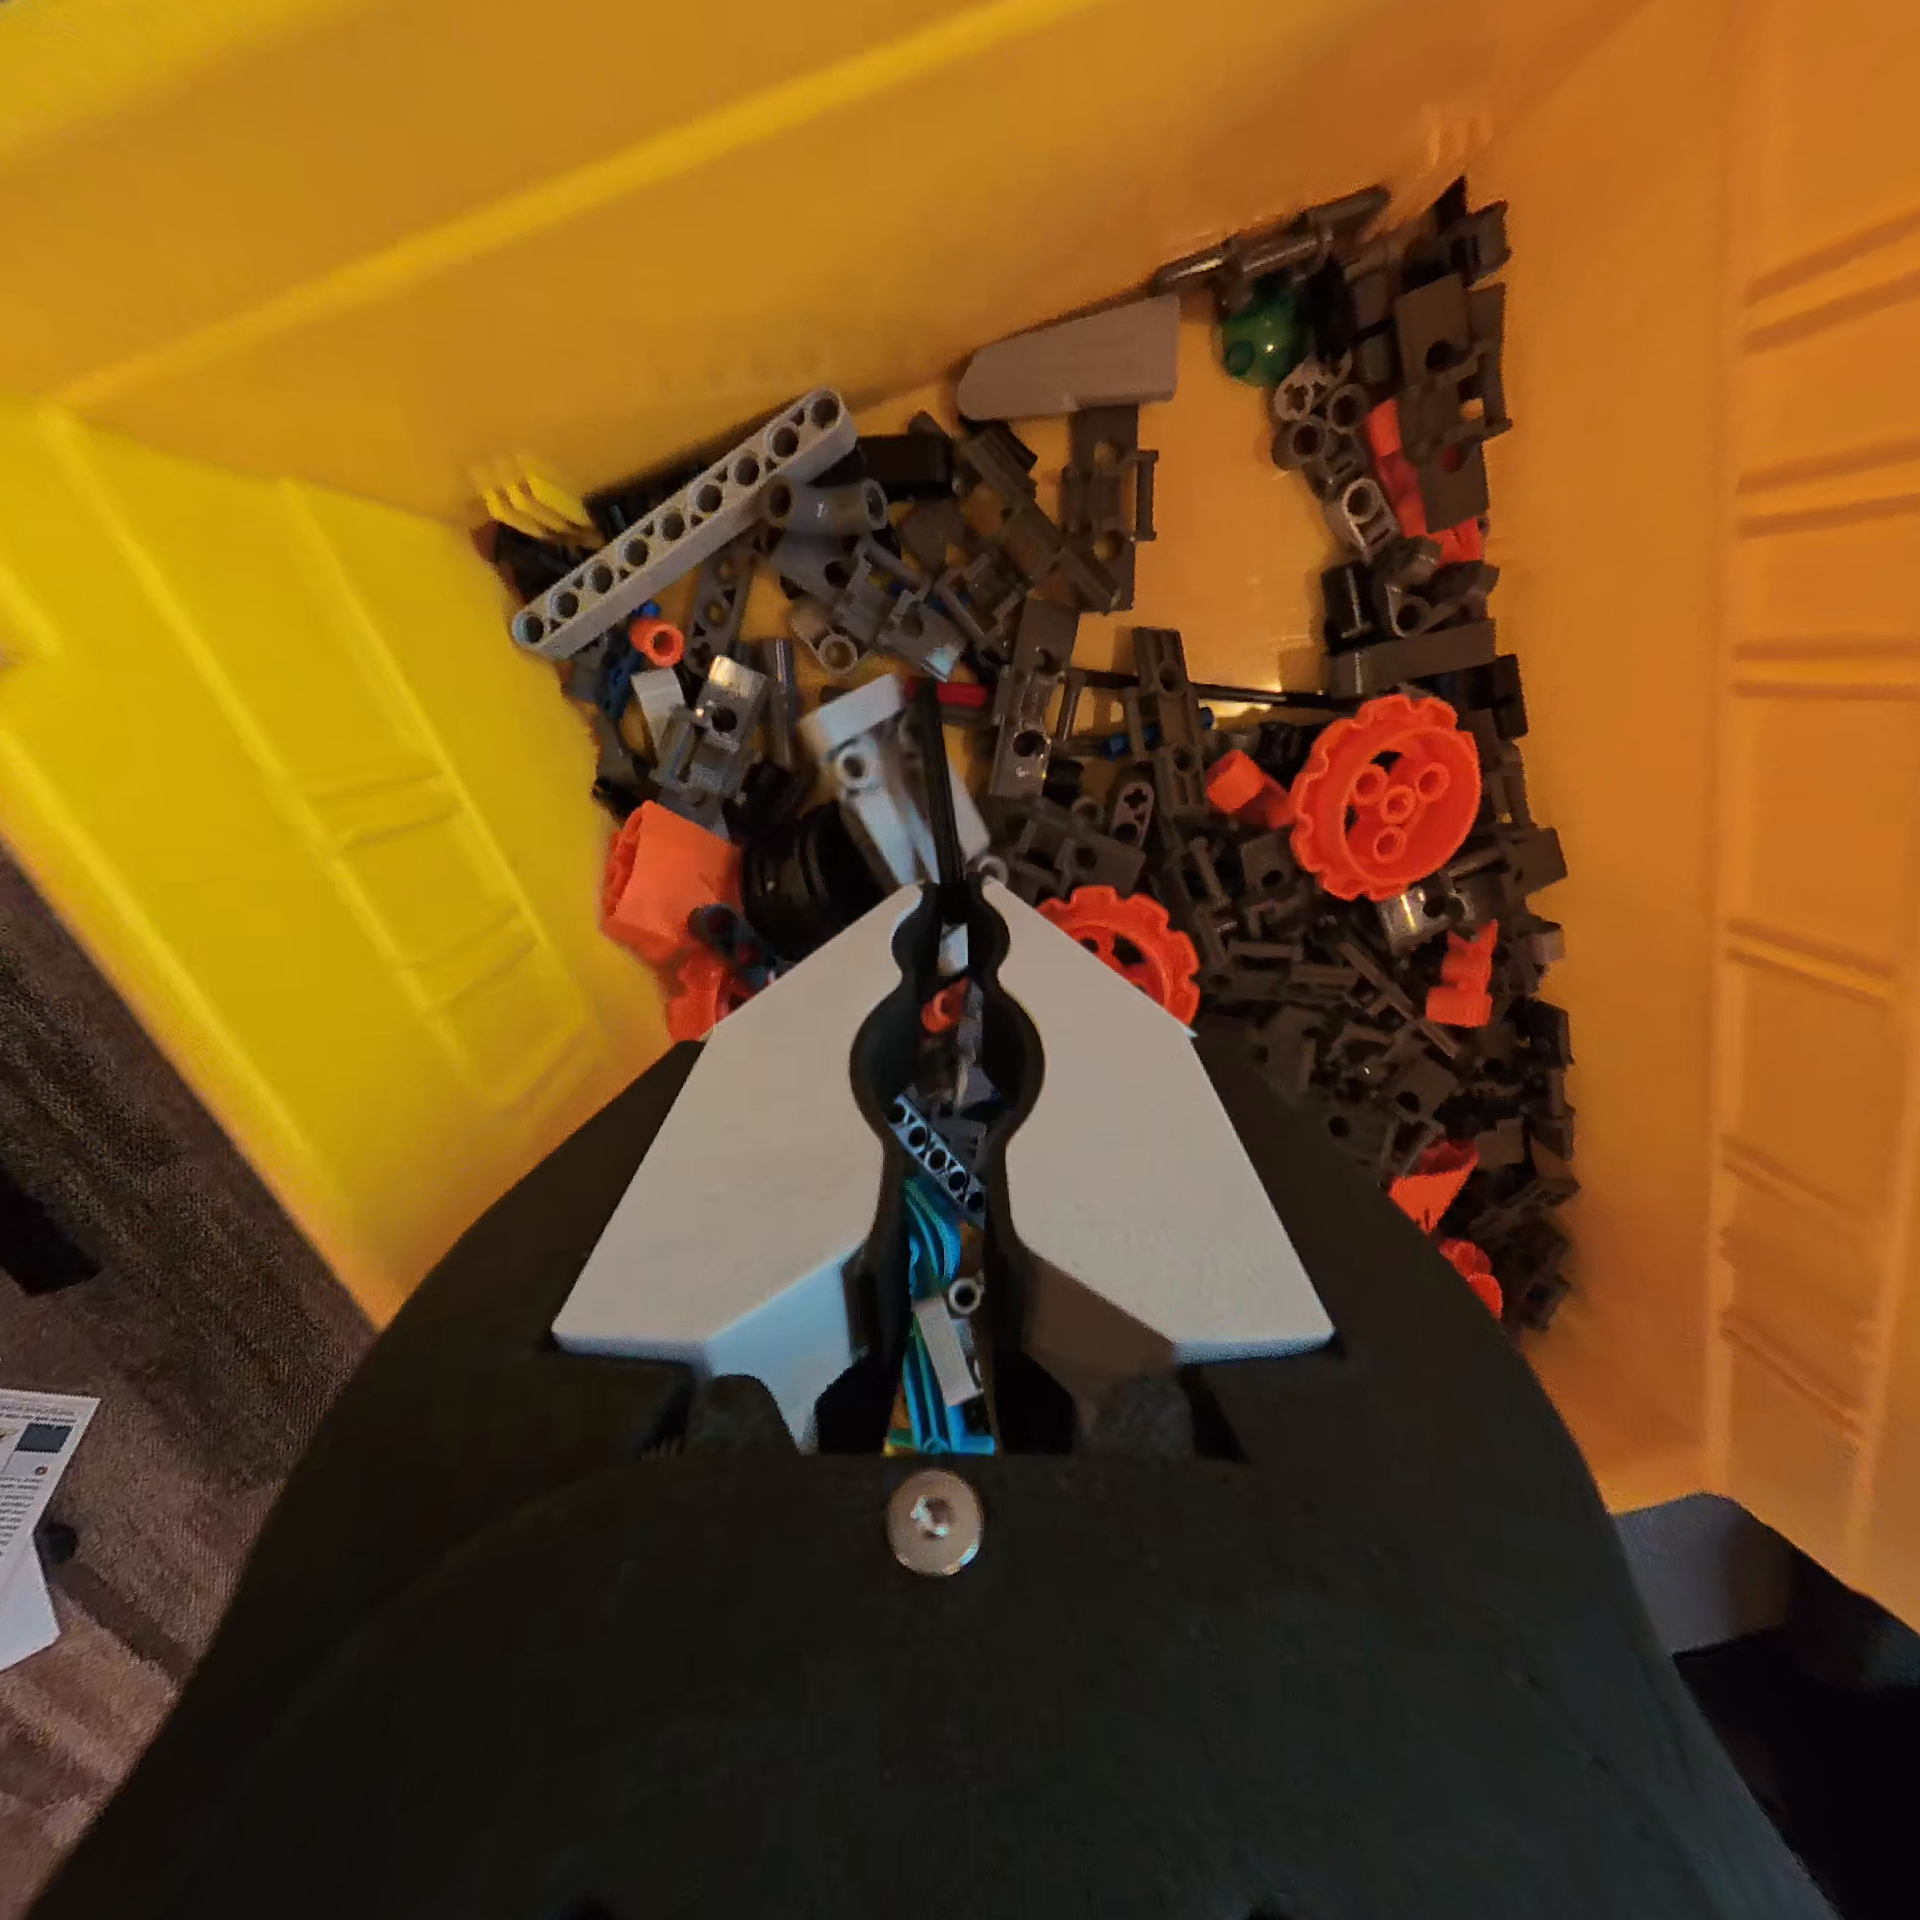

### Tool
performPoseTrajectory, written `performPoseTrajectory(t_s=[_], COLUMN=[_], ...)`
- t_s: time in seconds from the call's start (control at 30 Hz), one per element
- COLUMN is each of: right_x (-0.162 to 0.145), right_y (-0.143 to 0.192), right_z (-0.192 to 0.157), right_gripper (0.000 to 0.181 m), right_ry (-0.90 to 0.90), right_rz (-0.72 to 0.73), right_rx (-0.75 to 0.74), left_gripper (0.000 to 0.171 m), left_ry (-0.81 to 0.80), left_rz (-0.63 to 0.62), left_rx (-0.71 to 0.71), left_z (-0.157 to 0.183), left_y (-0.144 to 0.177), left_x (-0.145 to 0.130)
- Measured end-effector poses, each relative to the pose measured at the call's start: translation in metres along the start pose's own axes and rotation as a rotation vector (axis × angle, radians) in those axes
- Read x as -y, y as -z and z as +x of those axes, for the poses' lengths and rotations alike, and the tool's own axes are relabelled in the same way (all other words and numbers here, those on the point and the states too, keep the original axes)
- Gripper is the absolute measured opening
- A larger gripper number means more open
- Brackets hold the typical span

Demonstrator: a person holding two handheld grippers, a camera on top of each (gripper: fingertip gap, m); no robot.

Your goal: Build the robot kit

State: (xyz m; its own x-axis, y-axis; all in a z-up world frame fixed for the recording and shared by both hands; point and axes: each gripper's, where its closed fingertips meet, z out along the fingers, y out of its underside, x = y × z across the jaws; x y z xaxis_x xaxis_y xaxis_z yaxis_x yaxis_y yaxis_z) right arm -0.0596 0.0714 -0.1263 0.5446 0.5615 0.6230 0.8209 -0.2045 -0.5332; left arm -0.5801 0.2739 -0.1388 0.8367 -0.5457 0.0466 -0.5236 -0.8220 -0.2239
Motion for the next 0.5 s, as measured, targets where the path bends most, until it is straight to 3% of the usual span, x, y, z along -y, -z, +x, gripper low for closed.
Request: performPoseTrajectory(t_s=[0.23, 0.43, 0.5], right_x=[0.0, -0.001, -0.002], right_y=[-0.001, -0.001, -0.002], right_z=[-0.001, -0.001, -0.002], right_gripper=[0.0, 0.0, 0.0], right_ry=[0.002, -0.001, -0.001], right_rz=[-0.004, -0.004, -0.008], right_rx=[0.004, 0.007, 0.012], left_gripper=[0.002, 0.003, 0.019], left_ry=[-0.029, -0.042, -0.039], left_rz=[0.095, 0.108, 0.127], left_rx=[-0.066, -0.087, -0.088], left_z=[0.012, 0.019, 0.022], left_y=[0.029, 0.033, 0.03], left_x=[0.0, 0.003, 0.011])
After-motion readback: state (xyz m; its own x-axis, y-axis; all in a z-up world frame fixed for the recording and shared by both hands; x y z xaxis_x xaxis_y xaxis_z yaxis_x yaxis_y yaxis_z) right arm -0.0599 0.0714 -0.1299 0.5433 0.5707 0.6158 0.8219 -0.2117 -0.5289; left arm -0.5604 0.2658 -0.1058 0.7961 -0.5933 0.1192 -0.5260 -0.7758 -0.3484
